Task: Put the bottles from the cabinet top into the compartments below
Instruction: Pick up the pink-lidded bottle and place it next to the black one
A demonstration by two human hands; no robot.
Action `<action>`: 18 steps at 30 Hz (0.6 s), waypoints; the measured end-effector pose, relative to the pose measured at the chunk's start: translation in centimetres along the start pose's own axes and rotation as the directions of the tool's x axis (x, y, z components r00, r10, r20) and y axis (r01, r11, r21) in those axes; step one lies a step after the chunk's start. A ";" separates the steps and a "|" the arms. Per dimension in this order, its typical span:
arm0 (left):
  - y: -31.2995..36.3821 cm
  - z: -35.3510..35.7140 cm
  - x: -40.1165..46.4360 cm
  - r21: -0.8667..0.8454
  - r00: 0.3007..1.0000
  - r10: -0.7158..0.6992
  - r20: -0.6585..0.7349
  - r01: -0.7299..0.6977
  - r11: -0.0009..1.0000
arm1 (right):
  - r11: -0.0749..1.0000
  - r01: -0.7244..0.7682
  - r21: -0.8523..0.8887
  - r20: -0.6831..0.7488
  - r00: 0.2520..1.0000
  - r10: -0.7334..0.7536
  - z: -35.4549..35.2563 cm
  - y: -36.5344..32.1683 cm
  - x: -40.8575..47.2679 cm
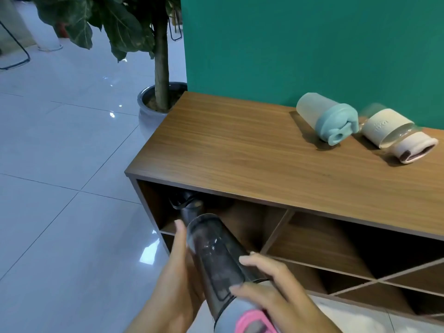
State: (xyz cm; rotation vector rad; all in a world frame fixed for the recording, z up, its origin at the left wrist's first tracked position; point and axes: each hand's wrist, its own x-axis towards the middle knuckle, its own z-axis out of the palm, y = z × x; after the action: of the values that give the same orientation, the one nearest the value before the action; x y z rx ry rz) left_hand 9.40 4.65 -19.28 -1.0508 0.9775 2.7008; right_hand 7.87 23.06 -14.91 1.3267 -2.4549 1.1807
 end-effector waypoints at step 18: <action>-2.2 -1.5 10.6 -0.245 0.923 -0.319 -0.215 0.265 0.932 | 0.502 -0.527 0.685 -0.045 0.657 0.752 13.3 9.3 2.1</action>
State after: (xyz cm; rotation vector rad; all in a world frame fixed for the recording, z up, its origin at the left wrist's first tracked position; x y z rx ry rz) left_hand 2.85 3.93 -28.01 -1.4774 0.5075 2.5023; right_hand 2.95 15.56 -28.64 0.0612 -2.4066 2.3277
